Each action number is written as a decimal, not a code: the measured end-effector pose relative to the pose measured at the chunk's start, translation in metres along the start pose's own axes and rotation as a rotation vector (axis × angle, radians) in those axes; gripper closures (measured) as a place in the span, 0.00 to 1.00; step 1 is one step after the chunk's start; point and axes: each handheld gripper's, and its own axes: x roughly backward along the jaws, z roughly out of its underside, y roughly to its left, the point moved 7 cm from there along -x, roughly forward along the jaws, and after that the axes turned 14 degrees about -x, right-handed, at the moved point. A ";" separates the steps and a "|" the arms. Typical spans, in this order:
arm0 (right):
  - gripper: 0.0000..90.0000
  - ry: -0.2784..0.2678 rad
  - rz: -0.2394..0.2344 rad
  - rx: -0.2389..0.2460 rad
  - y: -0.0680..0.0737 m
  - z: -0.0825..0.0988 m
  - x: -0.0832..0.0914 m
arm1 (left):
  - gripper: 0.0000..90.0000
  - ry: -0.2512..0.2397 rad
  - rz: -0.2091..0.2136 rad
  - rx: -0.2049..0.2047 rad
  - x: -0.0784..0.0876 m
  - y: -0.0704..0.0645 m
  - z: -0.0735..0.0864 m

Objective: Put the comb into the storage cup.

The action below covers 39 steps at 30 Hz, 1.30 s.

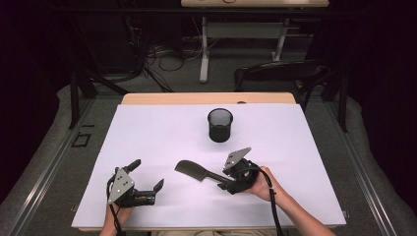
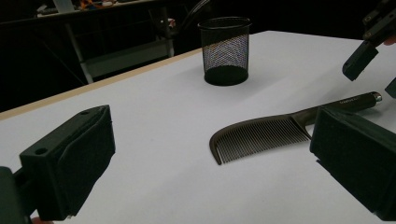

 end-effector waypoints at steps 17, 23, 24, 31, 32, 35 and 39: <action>0.23 0.023 0.031 -0.042 -0.010 -0.010 -0.001 | 0.00 0.003 -0.001 -0.005 -0.001 0.000 0.000; 0.14 0.036 0.041 -0.050 -0.012 -0.015 -0.006 | 0.00 0.005 -0.006 -0.001 0.000 0.001 0.001; 0.13 0.040 0.044 -0.048 -0.012 -0.015 -0.006 | 0.00 0.003 -0.006 -0.002 0.000 0.000 0.000; 0.06 0.081 0.066 -0.083 -0.017 -0.017 -0.013 | 0.00 0.003 -0.007 -0.002 0.000 0.000 0.000; 0.04 0.084 0.067 -0.078 -0.018 -0.017 -0.014 | 0.00 0.003 -0.007 -0.001 0.000 0.000 0.000; 0.02 0.104 0.069 -0.089 -0.018 -0.018 -0.016 | 0.00 0.003 -0.008 0.000 0.000 0.001 0.000; 0.00 0.136 0.072 -0.097 -0.019 -0.018 -0.018 | 0.00 0.003 -0.008 -0.002 0.001 0.001 0.000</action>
